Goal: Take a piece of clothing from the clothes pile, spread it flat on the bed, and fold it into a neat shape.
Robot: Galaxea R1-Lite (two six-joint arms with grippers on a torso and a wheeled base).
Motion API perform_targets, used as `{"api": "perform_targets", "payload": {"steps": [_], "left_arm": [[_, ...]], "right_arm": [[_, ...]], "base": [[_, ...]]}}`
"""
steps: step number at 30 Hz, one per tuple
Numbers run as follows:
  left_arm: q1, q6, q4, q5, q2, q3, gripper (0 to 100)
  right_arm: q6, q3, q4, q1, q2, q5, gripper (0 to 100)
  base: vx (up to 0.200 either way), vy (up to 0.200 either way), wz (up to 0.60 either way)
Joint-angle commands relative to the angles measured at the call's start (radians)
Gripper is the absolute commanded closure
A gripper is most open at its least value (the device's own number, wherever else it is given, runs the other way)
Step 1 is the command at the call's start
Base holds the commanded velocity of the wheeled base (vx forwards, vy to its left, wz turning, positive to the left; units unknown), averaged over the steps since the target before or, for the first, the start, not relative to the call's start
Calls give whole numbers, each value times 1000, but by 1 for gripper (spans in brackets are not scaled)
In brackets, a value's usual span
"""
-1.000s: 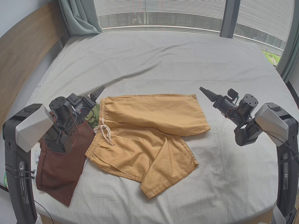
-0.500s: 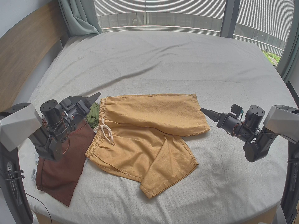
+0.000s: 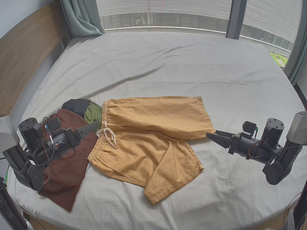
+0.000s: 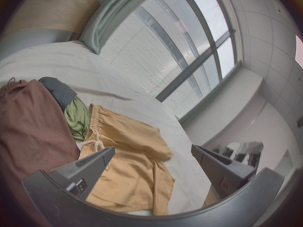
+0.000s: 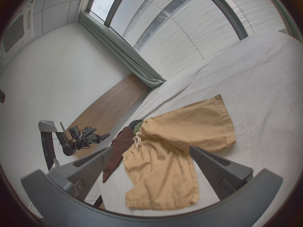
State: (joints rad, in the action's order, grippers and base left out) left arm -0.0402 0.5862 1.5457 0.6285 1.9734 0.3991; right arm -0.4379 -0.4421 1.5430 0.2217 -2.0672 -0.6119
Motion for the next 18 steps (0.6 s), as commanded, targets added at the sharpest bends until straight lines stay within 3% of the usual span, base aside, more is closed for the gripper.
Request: {"api": "perform_targets", "payload": {"steps": [1, 9, 18], "left_arm": [[36, -89, 5, 83, -99, -114, 0], [68, -200, 4, 115, -85, -120, 0], [102, -247, 4, 138, -76, -135, 0]], "right_arm": [[21, 114, 0, 13, 91, -6, 0], [19, 126, -1, 2, 87, -6, 0], [24, 132, -1, 18, 59, -3, 0]], "base": [[0, 0, 0], [0, 0, 0], [0, 0, 0]]}}
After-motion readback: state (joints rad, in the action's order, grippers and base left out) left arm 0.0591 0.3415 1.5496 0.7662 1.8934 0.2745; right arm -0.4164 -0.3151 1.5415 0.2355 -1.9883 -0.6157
